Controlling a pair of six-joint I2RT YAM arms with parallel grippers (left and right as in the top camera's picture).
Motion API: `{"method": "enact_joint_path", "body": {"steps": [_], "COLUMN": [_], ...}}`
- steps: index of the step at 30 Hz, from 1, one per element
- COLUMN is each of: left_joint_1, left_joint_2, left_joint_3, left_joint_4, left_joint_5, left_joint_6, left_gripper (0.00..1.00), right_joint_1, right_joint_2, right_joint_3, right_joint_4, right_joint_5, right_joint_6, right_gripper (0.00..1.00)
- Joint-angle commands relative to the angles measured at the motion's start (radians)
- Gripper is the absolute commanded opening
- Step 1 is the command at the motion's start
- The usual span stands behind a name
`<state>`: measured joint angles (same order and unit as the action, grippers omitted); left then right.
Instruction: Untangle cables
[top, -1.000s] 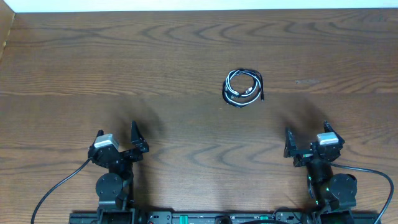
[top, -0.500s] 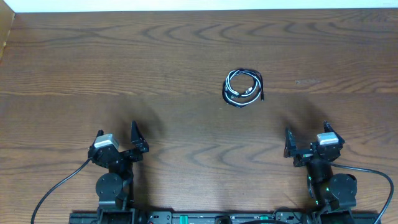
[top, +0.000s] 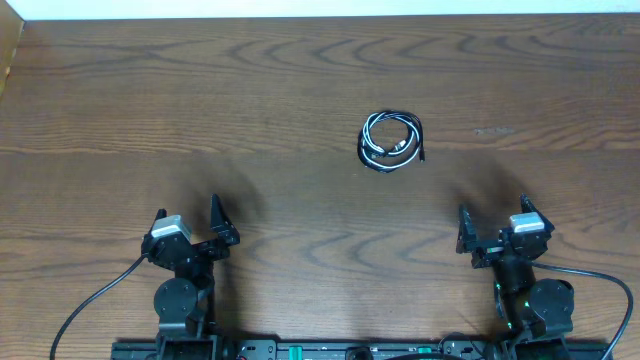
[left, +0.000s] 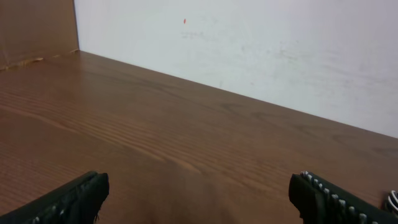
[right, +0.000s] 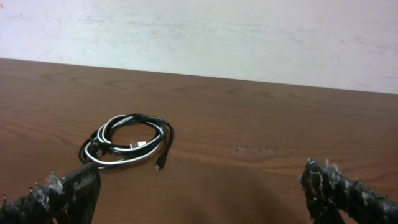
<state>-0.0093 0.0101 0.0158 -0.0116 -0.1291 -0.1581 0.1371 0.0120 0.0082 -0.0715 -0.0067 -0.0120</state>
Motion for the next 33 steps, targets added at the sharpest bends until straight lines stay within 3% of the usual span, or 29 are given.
{"method": "enact_joint_path", "body": {"steps": [1,33], "left_joint_1": [0.005,0.004], "left_joint_2": [-0.005,-0.005], "left_joint_3": [-0.012,-0.011], "left_joint_4": [-0.049,-0.014], "left_joint_5": [-0.010,0.030], "left_joint_6": [0.010,0.008], "left_gripper": [0.98,0.98], "right_joint_1": [0.006,0.006], "right_joint_2": [-0.003,0.020], "right_joint_3": [-0.002,0.000], "right_joint_4": [-0.004,0.000], "right_joint_5": [0.007,-0.092], "right_joint_6": [-0.012,0.042], "right_gripper": [0.99,0.99]}}
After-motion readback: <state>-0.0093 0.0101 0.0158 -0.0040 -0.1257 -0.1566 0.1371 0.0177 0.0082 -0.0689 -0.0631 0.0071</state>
